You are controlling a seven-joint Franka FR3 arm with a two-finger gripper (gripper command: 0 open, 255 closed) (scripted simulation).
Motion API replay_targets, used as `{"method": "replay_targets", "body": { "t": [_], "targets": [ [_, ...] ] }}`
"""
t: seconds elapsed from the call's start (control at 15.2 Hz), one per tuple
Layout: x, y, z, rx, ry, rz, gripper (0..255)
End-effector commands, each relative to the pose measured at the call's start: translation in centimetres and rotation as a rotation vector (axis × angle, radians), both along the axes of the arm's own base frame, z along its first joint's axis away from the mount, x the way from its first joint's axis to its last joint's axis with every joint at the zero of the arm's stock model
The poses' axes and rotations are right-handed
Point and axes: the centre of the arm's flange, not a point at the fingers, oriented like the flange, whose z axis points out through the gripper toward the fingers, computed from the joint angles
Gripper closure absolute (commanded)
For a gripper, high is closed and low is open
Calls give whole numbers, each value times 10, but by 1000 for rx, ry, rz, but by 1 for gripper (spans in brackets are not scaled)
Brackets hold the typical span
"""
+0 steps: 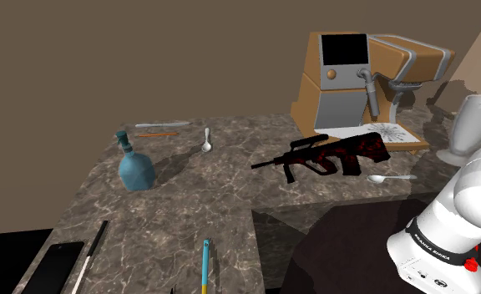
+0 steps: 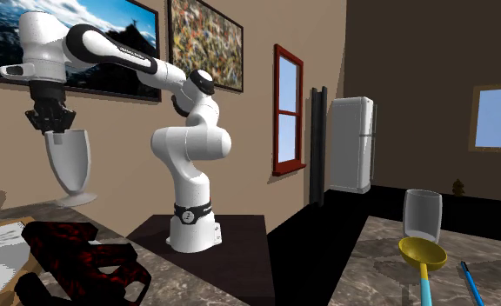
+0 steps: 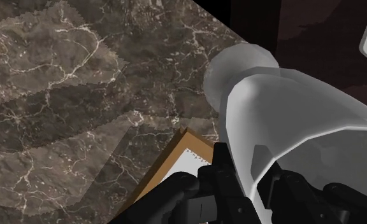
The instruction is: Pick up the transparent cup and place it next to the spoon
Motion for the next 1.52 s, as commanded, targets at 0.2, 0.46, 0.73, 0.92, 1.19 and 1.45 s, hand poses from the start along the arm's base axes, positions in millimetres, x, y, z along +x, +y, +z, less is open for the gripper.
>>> {"method": "replay_targets", "body": {
  "t": [0.2,0.46,0.73,0.92,1.19,1.45],
  "targets": [
    [1,0,-26,-1,-1,0,255],
    [1,0,-47,-1,-1,0,255],
    [1,0,-68,-1,-1,0,255],
    [1,0,-84,-1,-1,0,255],
    [1,0,-90,-1,-1,0,255],
    [1,0,-90,-1,-1,0,255]
  ]
}}
